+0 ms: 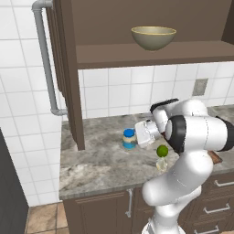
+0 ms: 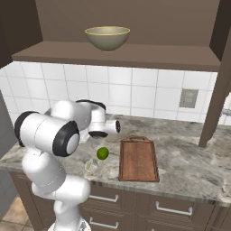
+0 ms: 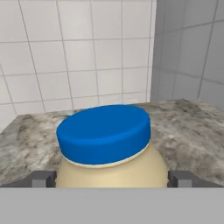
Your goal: Open the cabinet. Place the bowl and condiment on the counter. Then place the lime and garlic on the cutting board.
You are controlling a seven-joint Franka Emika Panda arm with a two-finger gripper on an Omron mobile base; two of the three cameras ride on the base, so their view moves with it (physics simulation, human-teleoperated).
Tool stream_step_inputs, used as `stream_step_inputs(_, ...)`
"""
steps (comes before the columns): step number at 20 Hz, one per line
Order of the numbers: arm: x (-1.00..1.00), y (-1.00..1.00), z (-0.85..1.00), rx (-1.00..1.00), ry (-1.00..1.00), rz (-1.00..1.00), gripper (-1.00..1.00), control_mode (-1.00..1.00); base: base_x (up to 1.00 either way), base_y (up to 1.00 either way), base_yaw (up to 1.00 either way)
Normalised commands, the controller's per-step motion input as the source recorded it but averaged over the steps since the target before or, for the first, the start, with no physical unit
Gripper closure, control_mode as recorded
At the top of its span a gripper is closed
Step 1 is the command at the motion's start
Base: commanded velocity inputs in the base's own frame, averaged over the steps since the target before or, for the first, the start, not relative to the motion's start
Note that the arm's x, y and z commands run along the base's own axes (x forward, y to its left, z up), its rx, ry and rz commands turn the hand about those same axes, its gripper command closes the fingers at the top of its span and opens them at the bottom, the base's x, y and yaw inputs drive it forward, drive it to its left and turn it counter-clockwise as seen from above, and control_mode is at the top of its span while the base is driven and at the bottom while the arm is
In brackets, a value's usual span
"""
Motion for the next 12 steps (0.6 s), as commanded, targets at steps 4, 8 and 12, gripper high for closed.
stream_step_inputs(4,0.0,-0.2,-0.59,0.0,0.0,0.04,-1.0,-1.0,0.0,0.0,0.0)
stream_step_inputs(8,0.0,-0.32,-0.41,-0.01,-0.03,0.03,-1.0,-1.0,0.0,0.0,0.0)
stream_step_inputs(12,0.0,-0.38,-0.43,-0.1,-0.03,0.04,-1.0,-1.0,0.0,0.0,0.0)
